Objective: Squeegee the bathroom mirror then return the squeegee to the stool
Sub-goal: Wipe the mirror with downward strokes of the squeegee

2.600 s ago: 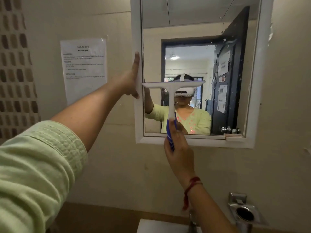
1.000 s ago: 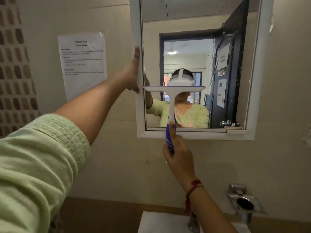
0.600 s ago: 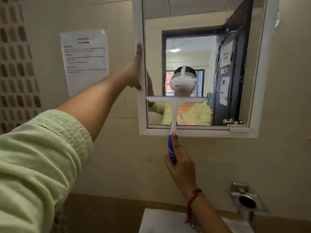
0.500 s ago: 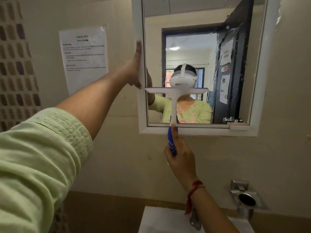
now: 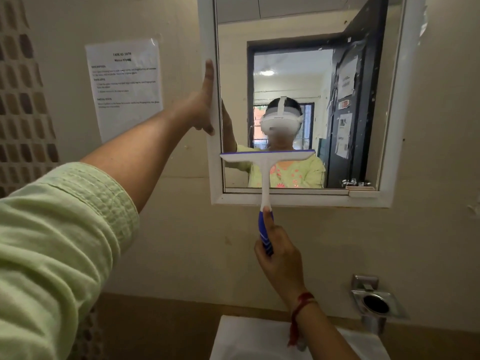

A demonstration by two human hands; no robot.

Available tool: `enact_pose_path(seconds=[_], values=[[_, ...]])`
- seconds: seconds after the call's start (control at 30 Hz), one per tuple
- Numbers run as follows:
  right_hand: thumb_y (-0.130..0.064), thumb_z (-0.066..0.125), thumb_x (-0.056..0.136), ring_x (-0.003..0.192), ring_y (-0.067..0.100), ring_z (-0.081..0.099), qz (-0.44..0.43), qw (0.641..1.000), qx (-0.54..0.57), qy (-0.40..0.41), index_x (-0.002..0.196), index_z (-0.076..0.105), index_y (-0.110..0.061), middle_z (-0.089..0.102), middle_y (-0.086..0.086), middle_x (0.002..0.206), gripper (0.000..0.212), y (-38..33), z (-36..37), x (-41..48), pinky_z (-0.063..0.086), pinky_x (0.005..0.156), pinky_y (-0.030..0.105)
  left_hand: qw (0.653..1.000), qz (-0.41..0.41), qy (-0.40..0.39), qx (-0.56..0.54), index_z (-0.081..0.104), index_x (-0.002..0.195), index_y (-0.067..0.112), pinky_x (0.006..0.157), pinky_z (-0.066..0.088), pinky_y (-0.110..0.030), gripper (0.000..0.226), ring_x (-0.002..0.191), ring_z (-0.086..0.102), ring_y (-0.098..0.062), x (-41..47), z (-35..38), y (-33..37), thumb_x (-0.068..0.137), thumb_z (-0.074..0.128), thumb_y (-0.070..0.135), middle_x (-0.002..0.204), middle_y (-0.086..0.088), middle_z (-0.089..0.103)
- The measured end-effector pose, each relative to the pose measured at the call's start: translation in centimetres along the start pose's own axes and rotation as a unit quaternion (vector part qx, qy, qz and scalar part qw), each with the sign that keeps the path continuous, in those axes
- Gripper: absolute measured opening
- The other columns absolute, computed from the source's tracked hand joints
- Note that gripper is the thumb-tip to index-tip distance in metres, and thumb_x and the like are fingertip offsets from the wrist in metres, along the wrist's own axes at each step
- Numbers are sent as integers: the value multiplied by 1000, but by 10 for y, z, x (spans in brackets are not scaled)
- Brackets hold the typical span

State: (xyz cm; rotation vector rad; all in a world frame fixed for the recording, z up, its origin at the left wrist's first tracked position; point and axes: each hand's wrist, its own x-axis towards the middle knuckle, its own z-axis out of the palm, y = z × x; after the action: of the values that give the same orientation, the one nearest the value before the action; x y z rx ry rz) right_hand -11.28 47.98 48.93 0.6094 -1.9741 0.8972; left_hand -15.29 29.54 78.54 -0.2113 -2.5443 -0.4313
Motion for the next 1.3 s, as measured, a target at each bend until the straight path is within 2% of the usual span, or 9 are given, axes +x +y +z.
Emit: enact_pose_path(seconds=[0.23,0.4,0.57,0.63,0.77,0.97,1.07,1.2,1.3], values=[[-11,67,81,61,4,51,24,998,41,-47,144,6,-38,56,-4,87,92,9,14,-54,47,60,8,1000,-4,18,-5,-39,135,30,68,46,-33,133,81,57,-33,-5,0,8,74,76,6,136,-38,36],[-12,67,81,61,0,48,25,998,34,-41,145,12,-30,56,-4,86,87,9,11,-40,42,61,1,1000,-9,12,-6,-40,134,32,59,44,-30,132,70,51,-26,-4,0,7,75,75,7,136,-38,36],[-16,62,85,62,3,50,24,999,36,-30,145,8,-35,54,-7,87,83,6,8,-33,49,59,11,1000,-2,12,12,-40,134,31,59,44,-33,135,55,50,-20,-2,1,3,72,78,7,127,-39,45],[-15,62,85,63,5,52,25,997,56,-39,144,7,-38,55,-6,87,84,6,11,-47,51,59,17,1000,0,18,18,-40,134,30,62,46,-33,136,59,52,-22,-1,1,3,72,78,7,127,-38,45],[-15,65,83,65,1,52,29,996,77,-33,143,6,-43,53,-11,87,88,2,12,-64,48,64,8,1000,2,16,24,-42,133,30,64,47,-35,135,58,54,-23,0,1,3,73,77,8,123,-36,50],[-24,56,84,67,-6,47,-35,990,119,71,143,21,-20,49,-14,85,69,-30,-15,-21,41,62,3,1000,8,0,-22,-42,132,32,59,44,-31,128,56,51,-19,-1,-1,4,79,72,10,125,-37,47],[-23,54,86,67,-8,42,-111,982,98,118,145,16,-21,49,-11,87,70,-51,-37,17,39,65,2,1000,4,7,-22,-41,132,35,62,48,-33,127,60,53,-21,2,0,1,79,72,10,126,-37,46],[-27,46,89,67,-3,48,-124,975,73,170,144,12,-21,59,13,102,65,-70,-75,84,44,66,7,999,24,23,8,-42,132,33,71,53,-41,136,79,61,-32,9,3,-4,72,78,10,123,-31,50],[-28,40,93,68,0,50,-116,965,33,231,145,13,-13,52,3,101,61,-79,-105,139,45,62,7,998,35,44,30,-58,105,46,91,48,-54,148,107,56,-45,13,9,-9,70,82,14,133,-35,42]])
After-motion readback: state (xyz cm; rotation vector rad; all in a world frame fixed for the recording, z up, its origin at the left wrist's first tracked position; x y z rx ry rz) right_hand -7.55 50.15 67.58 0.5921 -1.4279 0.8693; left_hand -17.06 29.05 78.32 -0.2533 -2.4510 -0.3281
